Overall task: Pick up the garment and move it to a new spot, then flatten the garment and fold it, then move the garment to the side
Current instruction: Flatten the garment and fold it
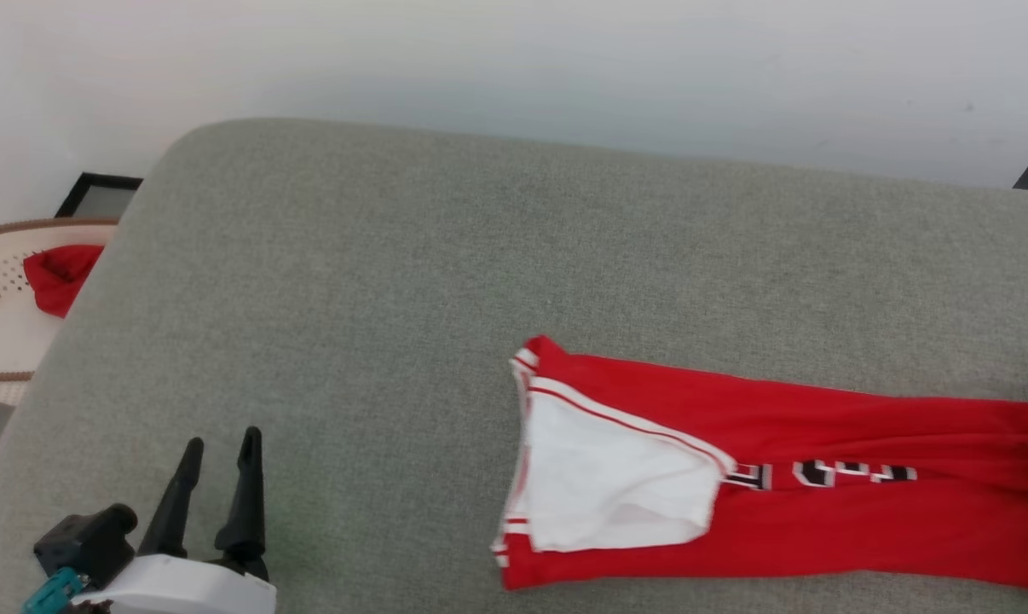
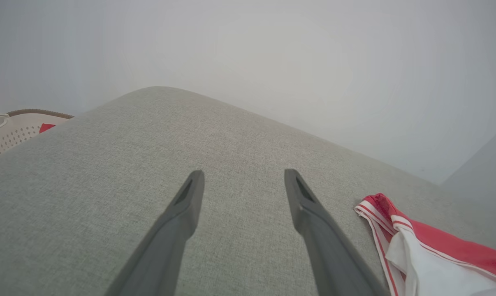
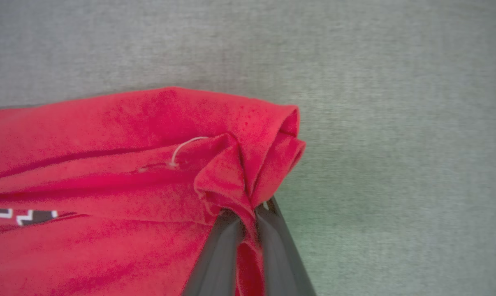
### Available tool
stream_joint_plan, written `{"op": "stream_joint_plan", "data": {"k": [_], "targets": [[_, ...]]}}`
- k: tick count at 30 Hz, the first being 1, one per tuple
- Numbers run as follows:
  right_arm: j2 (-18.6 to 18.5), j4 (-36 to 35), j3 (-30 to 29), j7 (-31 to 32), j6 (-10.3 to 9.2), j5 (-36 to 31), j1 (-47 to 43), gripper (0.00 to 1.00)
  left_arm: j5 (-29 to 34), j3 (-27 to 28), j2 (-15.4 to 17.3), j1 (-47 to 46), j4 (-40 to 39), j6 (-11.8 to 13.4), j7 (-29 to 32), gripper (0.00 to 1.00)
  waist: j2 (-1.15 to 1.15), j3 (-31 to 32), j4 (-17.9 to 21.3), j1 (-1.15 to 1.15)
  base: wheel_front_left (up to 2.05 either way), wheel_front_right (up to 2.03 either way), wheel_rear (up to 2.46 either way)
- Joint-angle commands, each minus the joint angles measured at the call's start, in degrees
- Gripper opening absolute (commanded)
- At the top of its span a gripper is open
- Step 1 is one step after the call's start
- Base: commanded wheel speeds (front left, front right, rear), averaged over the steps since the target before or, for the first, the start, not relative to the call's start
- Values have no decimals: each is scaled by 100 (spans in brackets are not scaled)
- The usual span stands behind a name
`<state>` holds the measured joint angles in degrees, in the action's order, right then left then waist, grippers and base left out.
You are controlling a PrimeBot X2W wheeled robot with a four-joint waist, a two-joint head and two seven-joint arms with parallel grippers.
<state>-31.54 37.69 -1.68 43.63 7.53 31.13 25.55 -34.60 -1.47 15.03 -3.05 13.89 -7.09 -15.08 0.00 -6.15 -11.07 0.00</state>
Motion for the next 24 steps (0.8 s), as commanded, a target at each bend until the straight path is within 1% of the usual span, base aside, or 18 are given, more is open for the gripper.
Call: {"op": "stream_joint_plan", "data": {"k": [1, 4, 7, 9, 12, 17, 24], "targets": [[-64, 44, -44, -38, -8, -42, 34, 0, 39, 5, 26, 50, 2, -22, -3, 100, 0, 28, -2, 0, 0, 0, 0], [-176, 276, -139, -207, -8, -176, 124, 0, 36, 11, 64, 118, 20, -28, -3, 100, 0, 83, 22, 0, 0, 0, 0], [-168, 413, -178, -246, -8, -277, 160, 0, 25, 56, 90, 166, 9, -34, -3, 100, 0, 152, 70, 0, 0, 0, 0], [-134, 418, -178, -215, -8, -312, 183, 0, 21, 97, 95, 240, 4, -36, -3, 100, 0, 203, 124, 0, 0, 0, 0], [-79, 255, -12, -148, -8, -338, 112, 0, 24, 152, 84, 309, -15, -37, -3, 100, 0, 292, 216, 0, 0, 0, 0], [22, -417, 317, 8, -8, -140, -130, 0, 10, 195, 71, 421, -35, -42, -3, 100, 0, 430, 376, 0, 0, 0, 0], [263, -1899, 535, 335, -8, 491, -536, 0, 8, 175, 56, 450, -33, -32, -3, 100, 0, 527, 514, 0, 0, 0, 0]]}}
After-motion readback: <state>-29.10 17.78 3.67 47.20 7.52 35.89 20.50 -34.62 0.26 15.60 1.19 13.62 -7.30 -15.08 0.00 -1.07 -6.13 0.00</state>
